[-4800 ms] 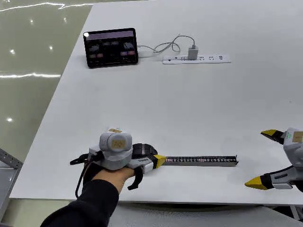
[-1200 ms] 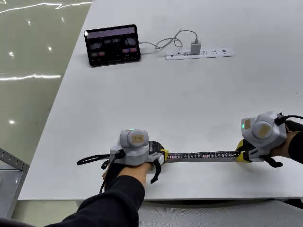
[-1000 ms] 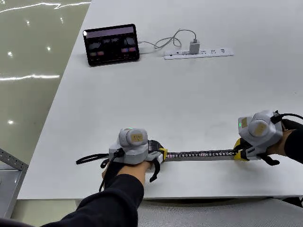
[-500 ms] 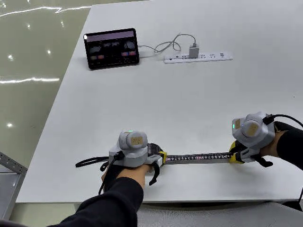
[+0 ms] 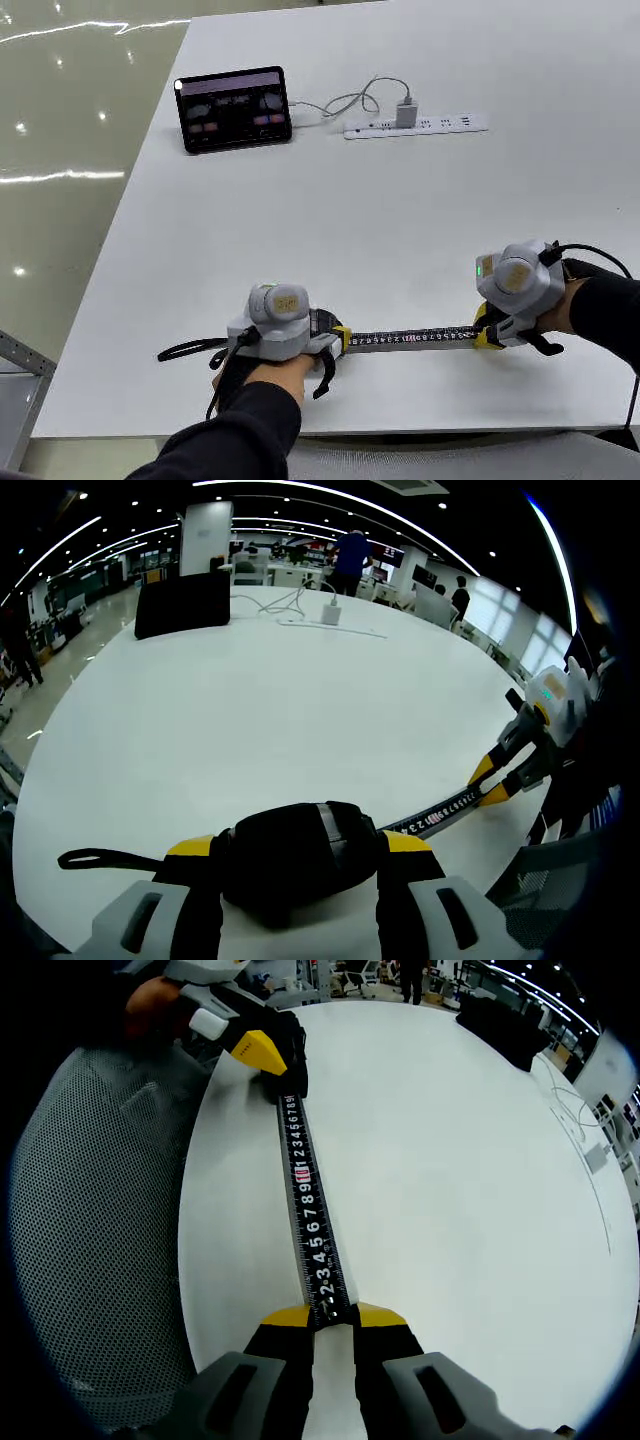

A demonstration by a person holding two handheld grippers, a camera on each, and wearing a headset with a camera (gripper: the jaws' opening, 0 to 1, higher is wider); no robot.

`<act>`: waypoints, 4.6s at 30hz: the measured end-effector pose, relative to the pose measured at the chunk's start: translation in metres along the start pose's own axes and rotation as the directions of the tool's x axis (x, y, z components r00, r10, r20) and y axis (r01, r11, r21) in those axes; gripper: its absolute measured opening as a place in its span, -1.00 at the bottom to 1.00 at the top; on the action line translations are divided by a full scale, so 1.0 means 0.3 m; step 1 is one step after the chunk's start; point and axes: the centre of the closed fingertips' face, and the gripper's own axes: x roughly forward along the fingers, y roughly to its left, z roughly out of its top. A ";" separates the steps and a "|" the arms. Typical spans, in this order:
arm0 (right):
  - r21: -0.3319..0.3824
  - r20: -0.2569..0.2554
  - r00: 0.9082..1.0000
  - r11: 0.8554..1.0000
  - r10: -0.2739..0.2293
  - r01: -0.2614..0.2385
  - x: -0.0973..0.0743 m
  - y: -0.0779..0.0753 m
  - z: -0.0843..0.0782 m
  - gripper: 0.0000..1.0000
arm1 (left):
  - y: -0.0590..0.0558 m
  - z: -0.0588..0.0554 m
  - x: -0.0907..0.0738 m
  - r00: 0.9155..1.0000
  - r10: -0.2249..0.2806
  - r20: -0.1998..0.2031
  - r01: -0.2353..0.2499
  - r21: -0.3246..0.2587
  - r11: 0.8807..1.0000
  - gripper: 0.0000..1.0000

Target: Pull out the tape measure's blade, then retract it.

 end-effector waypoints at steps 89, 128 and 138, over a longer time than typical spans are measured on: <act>0.007 0.012 1.000 1.000 0.011 -0.012 0.043 0.042 0.113 -0.79 | 0.000 0.003 0.005 1.000 -0.008 0.009 0.008 0.037 0.999 0.17; -0.032 -0.016 1.000 0.999 0.006 -0.007 0.060 0.044 0.155 -0.79 | 0.000 0.003 0.007 1.000 -0.006 0.008 0.005 0.038 0.999 0.18; -0.028 -0.012 1.000 1.000 0.004 -0.004 0.062 0.046 0.165 -0.79 | -0.001 0.003 0.005 1.000 -0.005 0.008 0.005 0.038 0.999 0.18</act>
